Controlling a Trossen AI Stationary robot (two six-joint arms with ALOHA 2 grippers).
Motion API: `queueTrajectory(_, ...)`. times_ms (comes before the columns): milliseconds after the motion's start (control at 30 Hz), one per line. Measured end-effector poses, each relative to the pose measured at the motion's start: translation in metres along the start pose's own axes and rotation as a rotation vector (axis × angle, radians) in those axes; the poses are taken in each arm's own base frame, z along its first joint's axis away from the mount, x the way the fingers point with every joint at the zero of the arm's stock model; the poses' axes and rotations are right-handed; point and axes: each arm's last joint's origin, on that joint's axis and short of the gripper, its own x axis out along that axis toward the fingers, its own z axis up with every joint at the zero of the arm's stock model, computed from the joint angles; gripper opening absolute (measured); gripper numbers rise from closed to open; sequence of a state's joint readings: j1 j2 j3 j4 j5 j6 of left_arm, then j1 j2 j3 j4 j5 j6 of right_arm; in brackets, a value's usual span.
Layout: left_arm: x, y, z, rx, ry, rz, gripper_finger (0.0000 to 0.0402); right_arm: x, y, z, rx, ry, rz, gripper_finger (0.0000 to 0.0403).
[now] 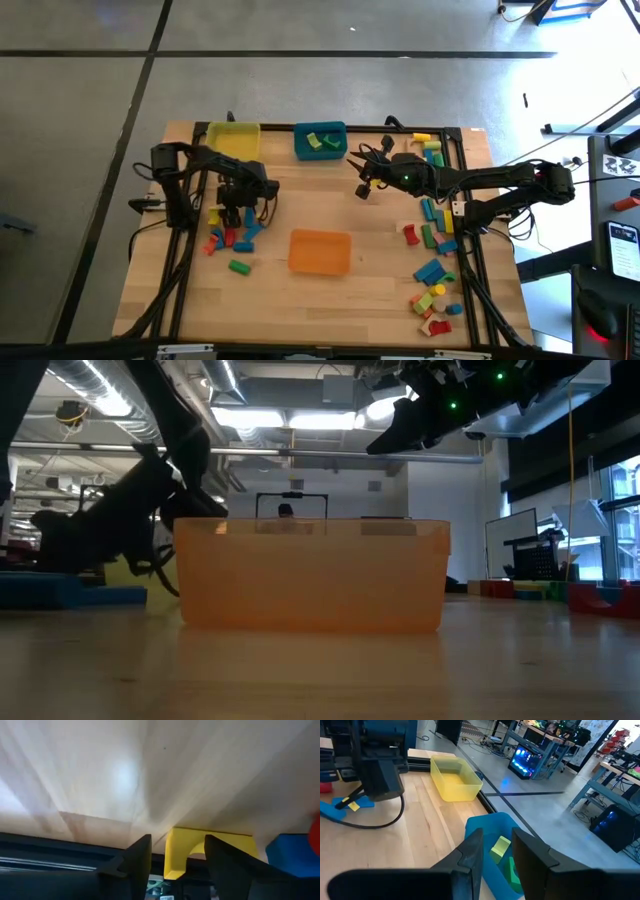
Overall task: Sort blocks by size
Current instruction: Put the yellow arch block into the blue bin
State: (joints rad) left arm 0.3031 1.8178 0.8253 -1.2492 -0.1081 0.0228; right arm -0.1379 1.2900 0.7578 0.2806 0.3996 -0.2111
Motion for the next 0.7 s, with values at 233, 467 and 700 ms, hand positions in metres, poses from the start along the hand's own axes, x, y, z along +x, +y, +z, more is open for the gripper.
queueTrajectory(233,-0.002,0.000,-0.002,0.028,0.037,-0.001,0.0147,0.000,0.000,0.000,0.000,0.000,0.000,0.0099)
queueTrajectory(467,-0.010,0.001,-0.011,0.000,0.043,-0.001,0.0141,0.000,0.000,0.000,0.000,0.000,0.000,0.0099)
queueTrajectory(700,-0.003,0.007,-0.012,-0.017,0.051,-0.023,0.0141,0.000,0.000,-0.001,-0.002,0.006,0.002,0.0099)
